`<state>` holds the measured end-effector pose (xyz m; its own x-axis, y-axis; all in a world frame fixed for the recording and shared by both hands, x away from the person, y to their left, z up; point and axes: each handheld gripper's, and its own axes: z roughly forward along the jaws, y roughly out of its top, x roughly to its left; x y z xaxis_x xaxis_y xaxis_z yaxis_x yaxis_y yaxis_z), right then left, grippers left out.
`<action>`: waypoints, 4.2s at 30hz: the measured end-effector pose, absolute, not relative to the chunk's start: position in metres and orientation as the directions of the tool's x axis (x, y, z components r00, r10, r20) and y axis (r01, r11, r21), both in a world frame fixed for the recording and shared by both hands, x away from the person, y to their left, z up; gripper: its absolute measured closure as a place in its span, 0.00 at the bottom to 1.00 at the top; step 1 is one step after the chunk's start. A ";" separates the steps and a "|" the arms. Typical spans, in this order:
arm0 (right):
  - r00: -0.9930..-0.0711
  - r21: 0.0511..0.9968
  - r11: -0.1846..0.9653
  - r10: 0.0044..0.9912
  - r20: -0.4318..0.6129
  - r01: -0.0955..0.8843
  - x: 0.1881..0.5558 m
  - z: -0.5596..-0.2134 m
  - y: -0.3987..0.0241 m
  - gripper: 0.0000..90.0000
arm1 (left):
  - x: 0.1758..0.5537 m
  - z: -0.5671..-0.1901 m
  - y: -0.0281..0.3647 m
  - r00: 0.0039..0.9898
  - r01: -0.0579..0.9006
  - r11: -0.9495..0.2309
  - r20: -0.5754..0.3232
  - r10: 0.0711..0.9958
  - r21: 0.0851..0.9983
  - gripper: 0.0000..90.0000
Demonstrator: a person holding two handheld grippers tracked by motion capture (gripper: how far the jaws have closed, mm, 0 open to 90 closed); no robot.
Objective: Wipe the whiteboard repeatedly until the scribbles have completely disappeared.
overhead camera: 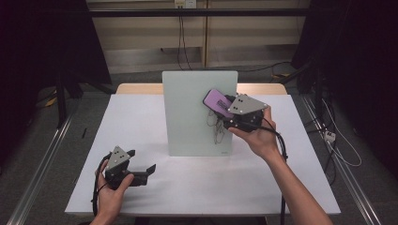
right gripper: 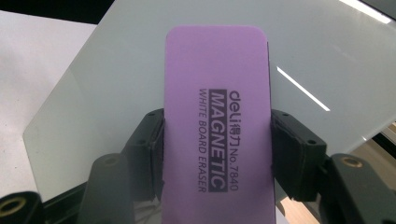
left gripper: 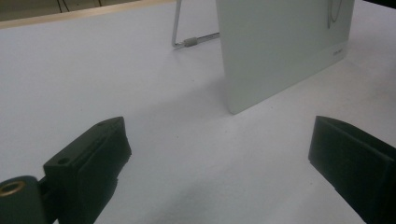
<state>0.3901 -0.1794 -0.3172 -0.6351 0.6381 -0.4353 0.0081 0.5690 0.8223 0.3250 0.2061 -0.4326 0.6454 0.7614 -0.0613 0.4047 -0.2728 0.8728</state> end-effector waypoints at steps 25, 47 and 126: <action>-0.716 0.829 0.555 0.607 -0.345 0.071 0.388 -0.337 -0.178 0.47 | 0.325 -0.433 0.206 0.650 0.406 -0.282 -0.058 0.758 0.869 0.05; -0.799 0.786 0.606 0.529 -0.286 0.119 0.382 -0.368 -0.166 0.47 | 0.325 -0.433 0.205 0.651 0.406 -0.284 -0.058 0.757 0.869 0.05; -0.682 0.820 0.565 0.636 -0.360 0.095 0.399 -0.300 -0.194 0.47 | 0.326 -0.434 0.204 0.653 0.406 -0.284 -0.058 0.755 0.869 0.05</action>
